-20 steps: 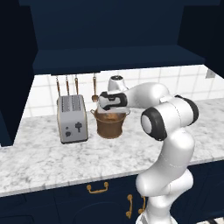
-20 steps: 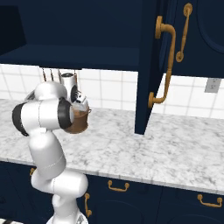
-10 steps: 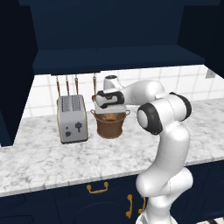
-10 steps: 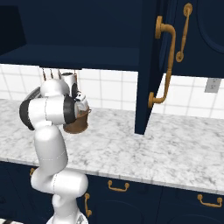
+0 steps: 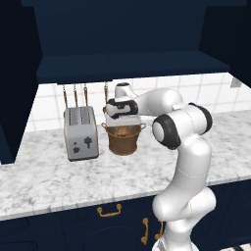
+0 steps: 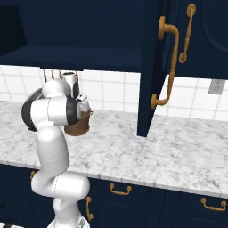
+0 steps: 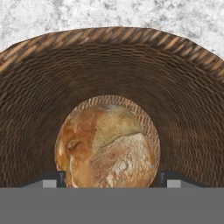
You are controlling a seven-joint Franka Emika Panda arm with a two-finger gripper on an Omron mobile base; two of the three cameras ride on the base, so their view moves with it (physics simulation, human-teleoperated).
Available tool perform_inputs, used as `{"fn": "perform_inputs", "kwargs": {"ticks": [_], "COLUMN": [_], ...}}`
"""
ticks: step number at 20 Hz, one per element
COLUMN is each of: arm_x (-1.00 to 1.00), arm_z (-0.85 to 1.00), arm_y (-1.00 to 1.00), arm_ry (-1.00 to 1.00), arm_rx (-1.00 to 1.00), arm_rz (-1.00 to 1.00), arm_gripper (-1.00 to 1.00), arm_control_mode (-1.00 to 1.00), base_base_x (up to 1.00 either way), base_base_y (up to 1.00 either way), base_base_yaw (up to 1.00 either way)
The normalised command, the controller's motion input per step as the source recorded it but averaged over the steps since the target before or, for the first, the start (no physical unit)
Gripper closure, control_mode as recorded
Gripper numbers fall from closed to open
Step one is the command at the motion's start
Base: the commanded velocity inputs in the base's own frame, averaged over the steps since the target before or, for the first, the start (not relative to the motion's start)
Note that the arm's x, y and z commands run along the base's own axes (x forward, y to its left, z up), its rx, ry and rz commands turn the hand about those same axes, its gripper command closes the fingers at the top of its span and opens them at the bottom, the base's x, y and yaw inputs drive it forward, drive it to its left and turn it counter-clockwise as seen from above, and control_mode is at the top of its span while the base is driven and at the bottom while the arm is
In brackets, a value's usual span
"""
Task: Open the cabinet, pick up the bread from the cabinet and place it in the basket. Then move the basket to the dining counter.
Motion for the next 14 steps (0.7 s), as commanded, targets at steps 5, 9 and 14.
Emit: {"fn": "perform_inputs", "kwargs": {"ticks": [5, 9, 14], "arm_x": [0.00, -0.06, -0.50], "arm_z": [0.00, 0.05, 0.26], "arm_y": [0.00, 0.00, -0.04], "arm_ry": [0.00, 0.00, -0.08], "arm_rx": [0.00, 0.00, 0.00], "arm_rz": [0.00, 0.00, -0.01], "arm_gripper": [-1.00, -1.00, -1.00], "arm_control_mode": [-1.00, -1.00, -1.00], "base_base_x": [0.00, 0.00, 0.00], "base_base_y": [0.00, 0.00, 0.00], "base_base_yaw": [0.00, 0.00, 0.00]}}
